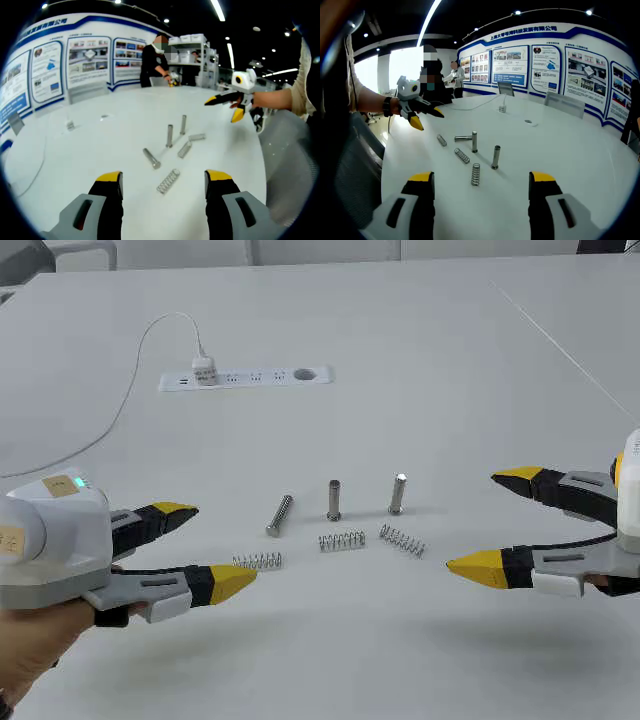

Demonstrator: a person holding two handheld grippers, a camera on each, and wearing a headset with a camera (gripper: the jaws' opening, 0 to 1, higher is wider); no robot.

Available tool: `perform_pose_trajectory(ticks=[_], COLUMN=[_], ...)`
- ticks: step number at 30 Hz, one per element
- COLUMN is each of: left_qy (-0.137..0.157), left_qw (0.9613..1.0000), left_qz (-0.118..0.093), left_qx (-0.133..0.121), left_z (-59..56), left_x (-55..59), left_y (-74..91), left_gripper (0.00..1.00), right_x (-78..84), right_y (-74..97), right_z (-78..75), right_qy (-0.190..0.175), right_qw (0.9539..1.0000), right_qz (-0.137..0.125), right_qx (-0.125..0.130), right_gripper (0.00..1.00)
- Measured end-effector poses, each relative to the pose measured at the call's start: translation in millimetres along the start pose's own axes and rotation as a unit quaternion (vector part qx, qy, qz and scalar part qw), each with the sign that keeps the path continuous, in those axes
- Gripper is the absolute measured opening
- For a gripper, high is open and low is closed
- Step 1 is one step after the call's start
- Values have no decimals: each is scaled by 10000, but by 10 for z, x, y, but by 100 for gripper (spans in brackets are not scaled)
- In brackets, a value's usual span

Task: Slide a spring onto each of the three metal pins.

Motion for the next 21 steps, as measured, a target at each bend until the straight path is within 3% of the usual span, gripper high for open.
perform_pose_trajectory(ticks=[21], left_qy=[3], left_qw=[10000], left_qz=[5], left_qx=[-5], left_z=[8], left_x=[4], left_y=[7], left_gripper=[68], right_x=[-4], right_y=[-6], right_z=[7], right_qy=[-14], right_qw=[10000], right_qz=[-1], right_qx=[-9], right_gripper=[78])
Point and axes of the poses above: the centre of the closed fingertips' face, and the gripper's own axes: y roughly backward along the fingers, z roughly to its left, x roughly out of its underside, the point moved 7 cm from there along y, roughly backward along the fingers, and after that the axes turned 12 degrees about -x, right-handed, at the moved point
